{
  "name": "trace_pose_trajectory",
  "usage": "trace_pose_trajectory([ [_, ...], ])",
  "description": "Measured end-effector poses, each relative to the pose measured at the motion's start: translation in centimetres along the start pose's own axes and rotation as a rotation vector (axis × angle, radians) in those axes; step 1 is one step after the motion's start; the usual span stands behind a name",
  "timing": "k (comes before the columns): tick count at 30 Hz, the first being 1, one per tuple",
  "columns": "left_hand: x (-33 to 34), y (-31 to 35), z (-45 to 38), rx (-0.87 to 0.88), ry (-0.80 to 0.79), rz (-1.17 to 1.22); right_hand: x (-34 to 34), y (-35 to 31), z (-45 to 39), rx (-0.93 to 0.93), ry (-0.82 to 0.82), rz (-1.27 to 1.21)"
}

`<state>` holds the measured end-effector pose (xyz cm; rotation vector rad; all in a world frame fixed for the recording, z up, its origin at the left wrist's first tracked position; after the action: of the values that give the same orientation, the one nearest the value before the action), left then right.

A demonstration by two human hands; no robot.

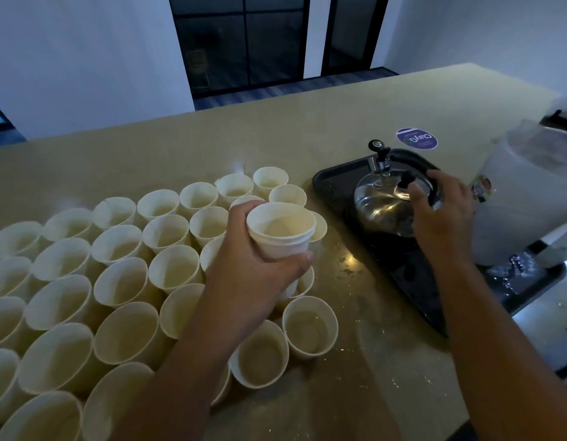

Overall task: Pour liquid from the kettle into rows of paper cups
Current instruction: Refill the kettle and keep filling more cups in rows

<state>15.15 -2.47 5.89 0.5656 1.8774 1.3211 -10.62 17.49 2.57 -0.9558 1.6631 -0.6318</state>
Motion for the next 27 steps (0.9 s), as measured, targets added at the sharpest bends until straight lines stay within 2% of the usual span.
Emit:
trace_pose_trajectory([
  [3, 1.1, 0.5, 0.8, 0.031, -0.020, 0.006, 0.7, 2.4, -3.3, 0.106, -0.069, 0.118],
  [7, 2.3, 1.3, 1.1, 0.071, -0.026, 0.006, 2.3, 3.7, -5.9, 0.350, -0.194, 0.117],
  [10, 3.7, 2.3, 0.5, 0.095, -0.037, 0.000, 2.2, 2.9, -7.1, 0.318, -0.144, 0.132],
  [14, 7.2, 4.3, -1.2, 0.185, -0.149, -0.115, 2.3, 2.6, -8.2, 0.305, -0.156, 0.203],
  [18, 12.3, 4.6, -3.1, 0.222, -0.372, -0.423, 1.7, 2.6, -9.3, 0.291, -0.181, 0.228],
  [22, 17.1, 3.0, -2.9, 0.143, -0.674, -0.498, 0.9, 2.1, -10.1, 0.283, -0.149, -0.011],
  [27, 19.6, 1.7, -0.9, 0.120, -0.827, -0.582, 1.3, -0.2, -10.7, 0.184, -0.198, -0.114],
])
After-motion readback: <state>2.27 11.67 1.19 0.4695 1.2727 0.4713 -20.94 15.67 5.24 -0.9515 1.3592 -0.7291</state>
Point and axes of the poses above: each hand's wrist, its own z-axis away from the middle knuckle, its own x-axis out of the palm, y = z × x, the point moved 6 cm from there along -z, towards the middle knuckle, and after that the axes turned 5 degrees about x, right-handed, at the moved point
